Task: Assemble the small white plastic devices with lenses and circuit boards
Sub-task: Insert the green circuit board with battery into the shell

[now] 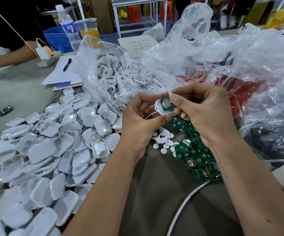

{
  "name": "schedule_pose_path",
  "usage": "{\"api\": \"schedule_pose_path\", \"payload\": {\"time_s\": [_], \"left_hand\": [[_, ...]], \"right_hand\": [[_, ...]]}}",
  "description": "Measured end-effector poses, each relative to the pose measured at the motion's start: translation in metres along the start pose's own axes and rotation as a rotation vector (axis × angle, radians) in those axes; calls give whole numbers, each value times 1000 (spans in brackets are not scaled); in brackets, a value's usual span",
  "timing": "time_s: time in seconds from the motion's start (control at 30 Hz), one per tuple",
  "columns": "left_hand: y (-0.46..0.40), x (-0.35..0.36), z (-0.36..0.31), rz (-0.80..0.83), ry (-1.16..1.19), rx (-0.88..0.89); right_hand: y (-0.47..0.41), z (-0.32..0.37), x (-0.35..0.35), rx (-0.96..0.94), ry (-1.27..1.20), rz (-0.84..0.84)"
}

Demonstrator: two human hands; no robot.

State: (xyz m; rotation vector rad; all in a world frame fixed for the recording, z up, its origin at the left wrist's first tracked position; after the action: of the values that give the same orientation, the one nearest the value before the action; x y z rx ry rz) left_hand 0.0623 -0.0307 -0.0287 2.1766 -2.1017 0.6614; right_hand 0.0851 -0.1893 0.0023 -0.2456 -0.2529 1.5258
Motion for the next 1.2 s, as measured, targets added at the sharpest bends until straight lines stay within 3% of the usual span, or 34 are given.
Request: {"api": "schedule_pose_path", "payload": {"time_s": [0.4,0.7,1.2], "left_hand": [[0,-1,1,5,-31,0],[0,-2,2,-5,-37,-1],[0,-3,2,15,-10,0]], "right_hand": [[1,1,1,-37,84,27],[3,4,4,-73,297,12],[3,-1,3,-72,362,-56]]}}
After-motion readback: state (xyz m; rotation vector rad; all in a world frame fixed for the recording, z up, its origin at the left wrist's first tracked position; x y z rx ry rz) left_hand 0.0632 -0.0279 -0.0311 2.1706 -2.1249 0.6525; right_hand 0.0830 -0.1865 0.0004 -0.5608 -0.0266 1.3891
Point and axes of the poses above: each hand's wrist, its own y-axis away from the middle knuckle, its own x-axis out of the palm, z = x × y, the point moved 5 cm from there along -y, towards the middle knuckle
